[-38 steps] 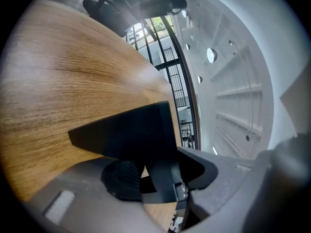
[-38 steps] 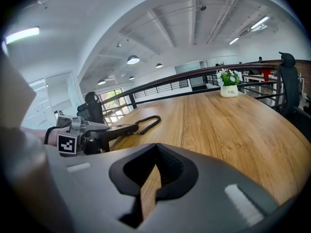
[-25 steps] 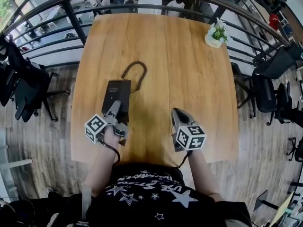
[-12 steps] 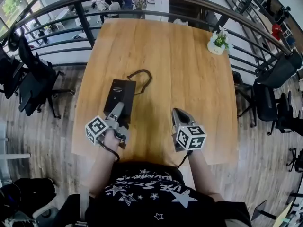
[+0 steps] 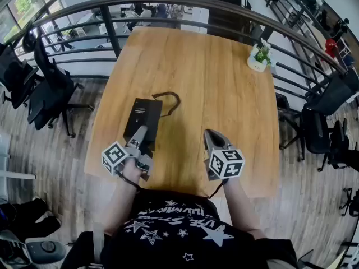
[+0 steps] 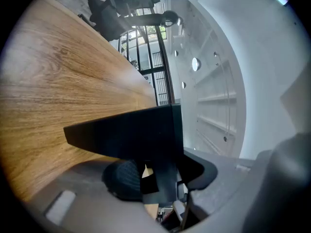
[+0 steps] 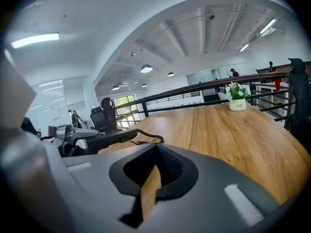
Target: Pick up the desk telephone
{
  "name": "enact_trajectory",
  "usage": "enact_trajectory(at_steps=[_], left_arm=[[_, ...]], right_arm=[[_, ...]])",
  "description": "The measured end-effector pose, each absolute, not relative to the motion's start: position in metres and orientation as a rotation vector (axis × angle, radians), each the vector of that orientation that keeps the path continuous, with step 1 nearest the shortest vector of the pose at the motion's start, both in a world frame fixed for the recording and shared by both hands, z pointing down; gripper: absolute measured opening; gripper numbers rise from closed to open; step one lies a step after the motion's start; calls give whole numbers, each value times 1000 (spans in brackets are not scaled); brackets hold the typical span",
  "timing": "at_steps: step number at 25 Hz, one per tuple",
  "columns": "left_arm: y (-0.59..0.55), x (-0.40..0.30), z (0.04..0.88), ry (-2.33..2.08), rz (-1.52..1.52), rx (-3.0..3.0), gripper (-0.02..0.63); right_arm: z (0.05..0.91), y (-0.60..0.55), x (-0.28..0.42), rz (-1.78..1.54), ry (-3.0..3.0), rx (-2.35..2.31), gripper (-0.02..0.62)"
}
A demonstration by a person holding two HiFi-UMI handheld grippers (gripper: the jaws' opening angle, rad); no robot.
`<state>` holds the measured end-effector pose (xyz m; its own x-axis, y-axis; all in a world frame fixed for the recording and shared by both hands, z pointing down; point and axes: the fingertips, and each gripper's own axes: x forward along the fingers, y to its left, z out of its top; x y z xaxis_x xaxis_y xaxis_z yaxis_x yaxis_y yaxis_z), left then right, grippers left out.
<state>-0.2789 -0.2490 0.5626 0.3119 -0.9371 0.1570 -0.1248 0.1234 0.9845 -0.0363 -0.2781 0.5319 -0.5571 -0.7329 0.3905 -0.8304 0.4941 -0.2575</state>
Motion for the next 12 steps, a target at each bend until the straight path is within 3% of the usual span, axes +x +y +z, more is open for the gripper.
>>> enact_trajectory(at_steps=[12], left_arm=[[-190,-270,546,-1196,-916,1281,198]], right_arm=[[520,-263,-34,569,-2587,1123,2]])
